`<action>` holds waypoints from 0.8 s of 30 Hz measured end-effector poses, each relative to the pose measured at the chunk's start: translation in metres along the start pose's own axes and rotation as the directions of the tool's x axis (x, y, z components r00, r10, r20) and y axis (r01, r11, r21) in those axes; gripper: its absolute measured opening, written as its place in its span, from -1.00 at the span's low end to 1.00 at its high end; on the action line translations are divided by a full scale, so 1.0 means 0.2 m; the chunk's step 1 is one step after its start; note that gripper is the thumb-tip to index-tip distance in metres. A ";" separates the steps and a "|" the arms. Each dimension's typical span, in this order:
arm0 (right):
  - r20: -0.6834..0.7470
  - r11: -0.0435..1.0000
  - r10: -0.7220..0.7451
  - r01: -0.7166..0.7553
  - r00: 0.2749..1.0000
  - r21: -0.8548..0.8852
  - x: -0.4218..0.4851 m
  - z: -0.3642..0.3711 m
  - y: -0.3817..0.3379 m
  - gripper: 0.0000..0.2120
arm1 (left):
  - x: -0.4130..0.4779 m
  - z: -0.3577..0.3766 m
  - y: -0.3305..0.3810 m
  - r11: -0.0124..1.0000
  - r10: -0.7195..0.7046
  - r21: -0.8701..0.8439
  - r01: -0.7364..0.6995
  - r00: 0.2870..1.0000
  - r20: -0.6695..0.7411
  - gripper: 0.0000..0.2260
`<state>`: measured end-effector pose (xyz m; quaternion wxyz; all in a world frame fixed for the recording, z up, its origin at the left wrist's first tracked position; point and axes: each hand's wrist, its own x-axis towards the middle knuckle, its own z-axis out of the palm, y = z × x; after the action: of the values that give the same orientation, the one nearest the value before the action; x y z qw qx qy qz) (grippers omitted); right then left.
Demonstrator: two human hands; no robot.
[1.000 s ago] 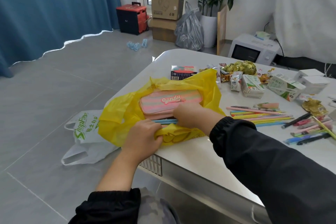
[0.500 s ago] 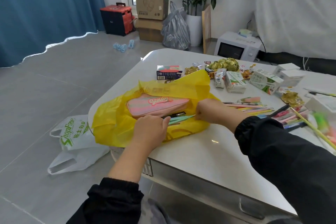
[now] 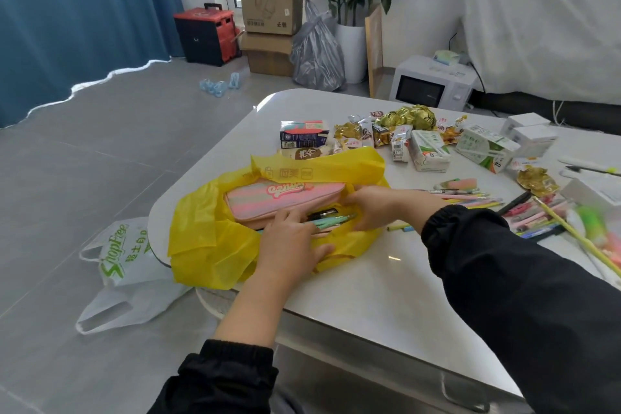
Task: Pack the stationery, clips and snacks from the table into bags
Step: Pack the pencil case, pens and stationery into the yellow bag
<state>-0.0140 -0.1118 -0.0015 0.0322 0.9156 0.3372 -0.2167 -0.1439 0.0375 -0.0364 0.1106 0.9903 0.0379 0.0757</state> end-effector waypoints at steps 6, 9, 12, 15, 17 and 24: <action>-0.124 0.990 0.063 -0.078 0.990 -0.120 0.00 -0.01 0.00 -0.75 | 0.00 0.02 0.00 0.996 0.003 -0.093 0.001 0.999 0.037 -0.61; -0.114 0.983 0.049 -0.068 0.992 -0.172 0.00 0.03 0.00 -0.67 | 0.00 0.01 0.01 0.993 0.018 -0.114 -0.019 1.000 -0.008 -0.64; -0.099 0.997 0.038 -0.044 0.994 -0.062 0.00 0.06 0.03 -0.60 | -0.01 0.02 0.01 0.988 0.042 -0.144 -0.056 0.994 -0.097 -0.70; -0.160 0.996 0.022 -0.008 0.987 0.086 -0.04 0.07 0.06 -0.54 | 0.00 0.02 0.01 0.983 0.071 -0.155 -0.096 0.985 -0.158 -0.73; -0.278 0.983 0.021 0.031 0.960 0.181 -0.08 0.07 0.06 -0.58 | 0.00 0.03 0.01 0.982 0.086 -0.147 -0.115 0.977 -0.193 -0.75; -0.662 0.956 -0.004 0.198 0.749 0.217 -0.23 0.09 0.10 -0.79 | 0.01 0.04 0.04 0.993 0.095 -0.046 -0.107 0.973 -0.209 -0.62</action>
<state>-0.0388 -0.1592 0.0001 -0.2266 0.9087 0.3432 0.0716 -0.1397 0.0286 -0.0414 0.1302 0.9741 -0.0035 0.1847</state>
